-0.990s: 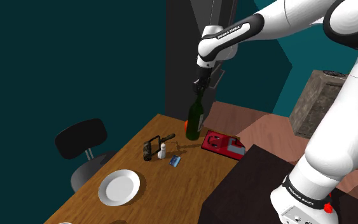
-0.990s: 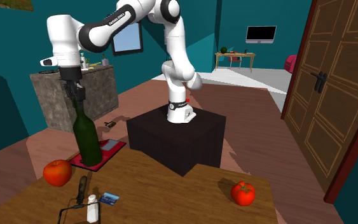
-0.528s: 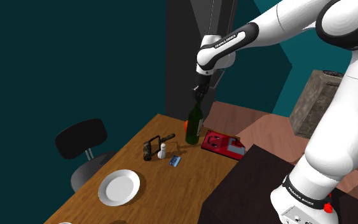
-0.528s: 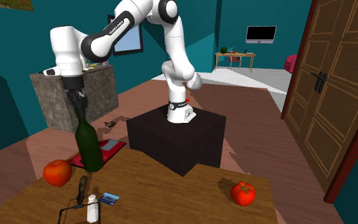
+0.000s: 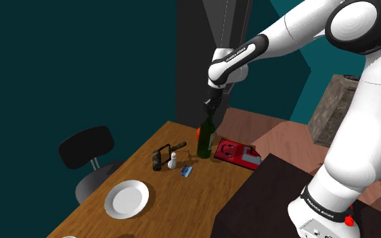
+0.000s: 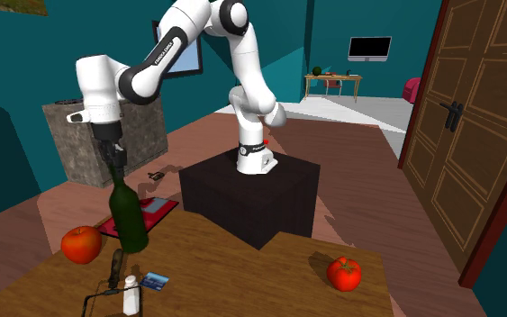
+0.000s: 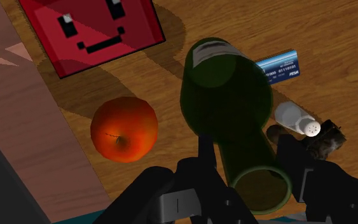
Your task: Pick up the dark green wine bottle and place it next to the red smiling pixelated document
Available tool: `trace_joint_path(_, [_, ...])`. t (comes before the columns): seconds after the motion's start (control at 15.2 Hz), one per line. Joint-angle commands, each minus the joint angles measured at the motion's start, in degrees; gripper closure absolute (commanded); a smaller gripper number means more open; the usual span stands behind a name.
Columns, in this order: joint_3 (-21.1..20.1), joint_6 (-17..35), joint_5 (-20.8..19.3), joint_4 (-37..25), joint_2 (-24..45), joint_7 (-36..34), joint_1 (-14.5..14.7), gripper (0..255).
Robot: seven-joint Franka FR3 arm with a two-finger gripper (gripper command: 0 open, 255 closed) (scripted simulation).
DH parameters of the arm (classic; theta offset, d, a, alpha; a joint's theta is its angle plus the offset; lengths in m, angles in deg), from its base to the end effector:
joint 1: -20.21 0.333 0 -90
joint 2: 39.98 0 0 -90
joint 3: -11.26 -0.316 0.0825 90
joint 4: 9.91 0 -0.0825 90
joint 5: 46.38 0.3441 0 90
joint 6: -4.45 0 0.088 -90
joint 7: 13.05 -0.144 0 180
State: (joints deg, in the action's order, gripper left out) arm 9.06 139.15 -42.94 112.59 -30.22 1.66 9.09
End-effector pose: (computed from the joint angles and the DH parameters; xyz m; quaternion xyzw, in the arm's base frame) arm 0.5329 -0.0814 0.3201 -0.9990 -0.0295 -0.0260 0.0201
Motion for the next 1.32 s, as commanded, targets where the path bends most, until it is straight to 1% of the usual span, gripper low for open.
trace_joint_path(0.0, [-0.1, 1.5, 0.0, 0.5, 0.9, -0.1, 0.1, 255])
trace_joint_path(0.53, [-0.1, 7.0, 0.1, 1.8, 5.1, 0.2, 0.1, 255])
trace_joint_path(0.99, [-0.1, 7.0, 0.1, 1.8, 5.1, 0.2, 0.1, 255])
trace_joint_path(1.06, [-0.1, 7.0, 0.1, 1.8, 5.1, 0.2, 0.1, 0])
trace_joint_path(1.25, [-0.1, 7.0, 0.1, 1.8, 5.1, 0.2, 0.1, 0])
